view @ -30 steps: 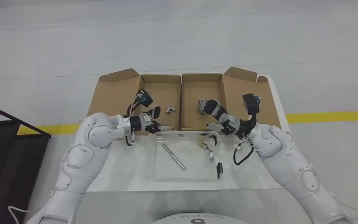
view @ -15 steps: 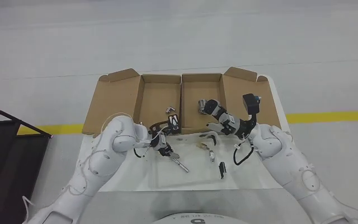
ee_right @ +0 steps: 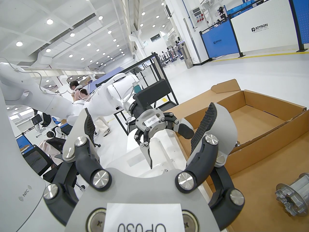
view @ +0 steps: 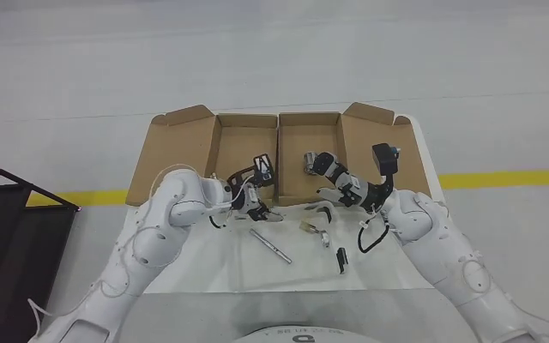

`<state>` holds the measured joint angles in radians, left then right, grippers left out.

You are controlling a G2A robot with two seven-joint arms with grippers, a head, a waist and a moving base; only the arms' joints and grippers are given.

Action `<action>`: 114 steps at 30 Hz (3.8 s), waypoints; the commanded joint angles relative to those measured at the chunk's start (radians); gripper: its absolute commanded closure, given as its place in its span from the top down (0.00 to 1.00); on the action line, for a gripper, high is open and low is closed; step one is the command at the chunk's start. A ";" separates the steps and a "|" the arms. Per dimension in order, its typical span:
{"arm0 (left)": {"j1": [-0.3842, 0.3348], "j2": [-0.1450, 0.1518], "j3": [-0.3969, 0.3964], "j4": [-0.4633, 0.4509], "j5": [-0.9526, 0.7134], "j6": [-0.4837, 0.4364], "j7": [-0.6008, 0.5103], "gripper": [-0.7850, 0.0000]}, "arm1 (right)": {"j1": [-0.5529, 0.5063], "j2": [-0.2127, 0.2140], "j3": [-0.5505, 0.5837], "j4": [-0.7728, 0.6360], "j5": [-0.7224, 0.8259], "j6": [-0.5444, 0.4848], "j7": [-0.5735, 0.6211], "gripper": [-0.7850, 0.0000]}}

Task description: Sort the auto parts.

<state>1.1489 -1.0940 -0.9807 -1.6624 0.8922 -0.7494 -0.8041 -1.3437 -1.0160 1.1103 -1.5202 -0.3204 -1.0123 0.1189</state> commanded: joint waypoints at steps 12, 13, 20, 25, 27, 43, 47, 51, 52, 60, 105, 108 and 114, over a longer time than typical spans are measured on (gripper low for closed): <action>-0.055 -0.016 0.084 0.071 0.261 0.124 0.079 1.00 | 0.000 0.000 0.000 0.000 0.000 0.000 0.000 1.00; -0.060 -0.019 0.096 0.079 0.278 0.134 0.085 1.00 | 0.000 0.000 0.000 0.000 0.000 0.000 0.000 1.00; -0.089 -0.036 0.136 0.111 0.330 0.194 0.147 1.00 | 0.000 0.000 0.000 0.000 0.000 0.000 0.000 1.00; -0.087 -0.040 0.143 0.118 0.354 0.220 0.180 1.00 | 0.000 0.000 0.000 0.000 0.000 0.000 0.000 1.00; -0.083 -0.040 0.140 0.117 0.347 0.208 0.180 1.00 | 0.000 0.000 0.000 0.000 0.000 0.000 0.000 1.00; 0.010 0.079 -0.004 -0.013 -0.171 -0.263 -0.004 0.87 | 0.000 0.000 0.000 0.000 0.000 0.000 0.000 1.00; -0.032 0.116 0.086 0.018 -0.116 -0.255 -0.012 0.72 | 0.000 0.000 0.000 0.000 0.000 0.000 0.000 1.00; -0.078 0.117 0.170 0.028 -0.083 -0.199 -0.068 0.66 | 0.000 0.000 0.000 0.000 0.000 0.000 0.000 1.00; -0.087 0.115 0.189 0.030 -0.083 -0.191 -0.076 0.67 | 0.000 0.000 0.000 0.000 0.000 0.000 0.000 1.00; -0.176 0.089 0.320 0.078 -0.090 -0.140 -0.126 0.66 | 0.000 0.000 0.000 0.000 0.000 0.000 0.000 1.00; -0.282 0.025 0.461 0.225 0.058 -0.059 -0.097 0.45 | 0.000 0.000 0.000 0.000 0.000 0.000 0.000 1.00; -0.283 0.024 0.461 0.225 0.057 -0.056 -0.097 0.37 | 0.000 0.000 0.000 0.000 0.000 0.000 0.000 1.00; -0.284 0.024 0.461 0.225 0.057 -0.057 -0.101 0.00 | 0.000 0.000 0.000 0.000 0.000 0.000 0.000 1.00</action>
<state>0.8653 -1.0703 -0.5202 -1.4371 0.9475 -0.8066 -0.9038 -1.3437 -1.0160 1.1103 -1.5202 -0.3204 -1.0123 0.1189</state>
